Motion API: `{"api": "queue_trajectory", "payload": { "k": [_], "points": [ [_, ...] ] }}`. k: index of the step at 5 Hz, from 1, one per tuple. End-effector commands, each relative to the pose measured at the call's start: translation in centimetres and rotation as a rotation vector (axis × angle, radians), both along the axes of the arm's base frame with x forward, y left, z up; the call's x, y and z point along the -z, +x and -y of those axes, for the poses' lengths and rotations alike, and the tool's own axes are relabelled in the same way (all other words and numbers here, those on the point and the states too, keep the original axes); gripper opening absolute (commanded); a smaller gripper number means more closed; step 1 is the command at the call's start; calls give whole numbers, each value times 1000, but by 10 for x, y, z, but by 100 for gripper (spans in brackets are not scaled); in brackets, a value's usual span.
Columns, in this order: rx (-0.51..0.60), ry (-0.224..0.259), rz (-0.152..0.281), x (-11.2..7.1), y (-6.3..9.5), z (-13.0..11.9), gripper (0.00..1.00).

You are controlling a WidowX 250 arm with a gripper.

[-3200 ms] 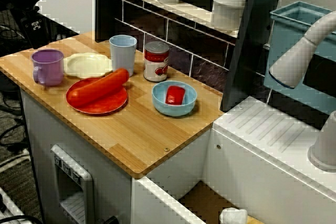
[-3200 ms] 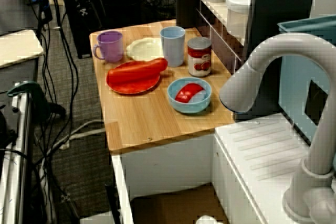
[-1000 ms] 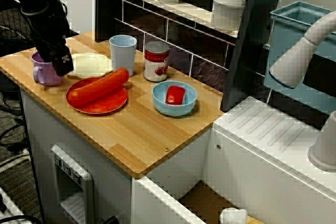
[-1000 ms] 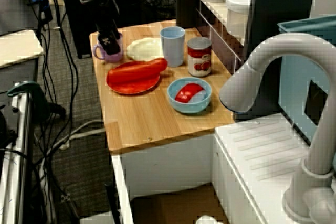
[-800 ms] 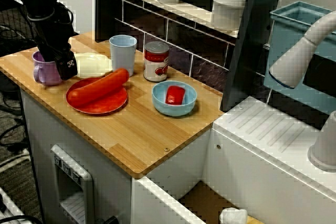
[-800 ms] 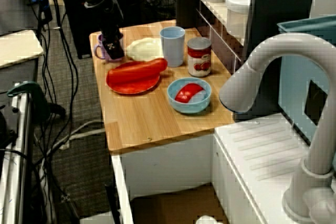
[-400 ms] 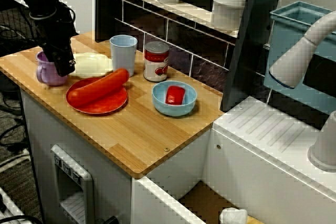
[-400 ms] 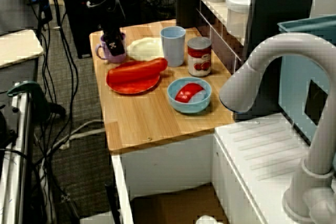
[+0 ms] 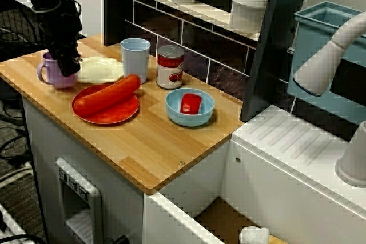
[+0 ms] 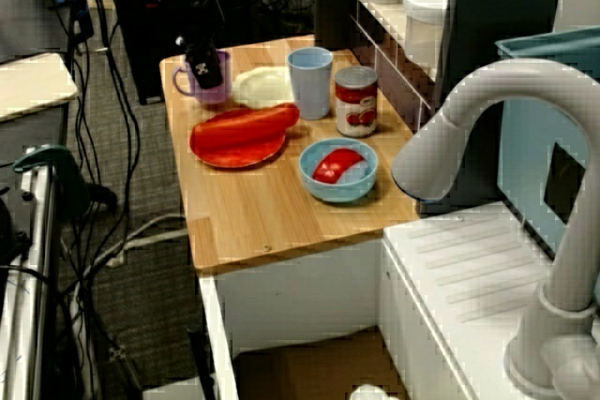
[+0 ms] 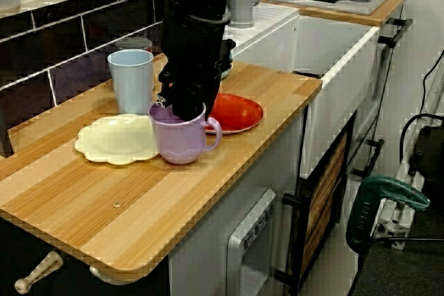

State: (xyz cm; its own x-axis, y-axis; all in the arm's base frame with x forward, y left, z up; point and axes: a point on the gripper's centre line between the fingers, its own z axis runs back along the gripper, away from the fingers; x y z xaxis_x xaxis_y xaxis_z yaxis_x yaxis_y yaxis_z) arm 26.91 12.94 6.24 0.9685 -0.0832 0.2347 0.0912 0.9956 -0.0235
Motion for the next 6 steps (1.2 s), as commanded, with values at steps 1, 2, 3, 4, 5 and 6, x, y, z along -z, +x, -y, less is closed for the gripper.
{"api": "queue_trajectory", "payload": {
  "k": [1,2,3,4,5,6],
  "points": [
    [67,-26,78,-56,2,9,0],
    [113,-31,103,-65,-6,25,0],
    [157,-59,108,-70,-11,44,0],
    [208,-39,134,-66,-15,70,0],
    [236,-16,132,-56,-13,91,0],
    [228,-11,147,-48,-8,107,0]
  ]
}}
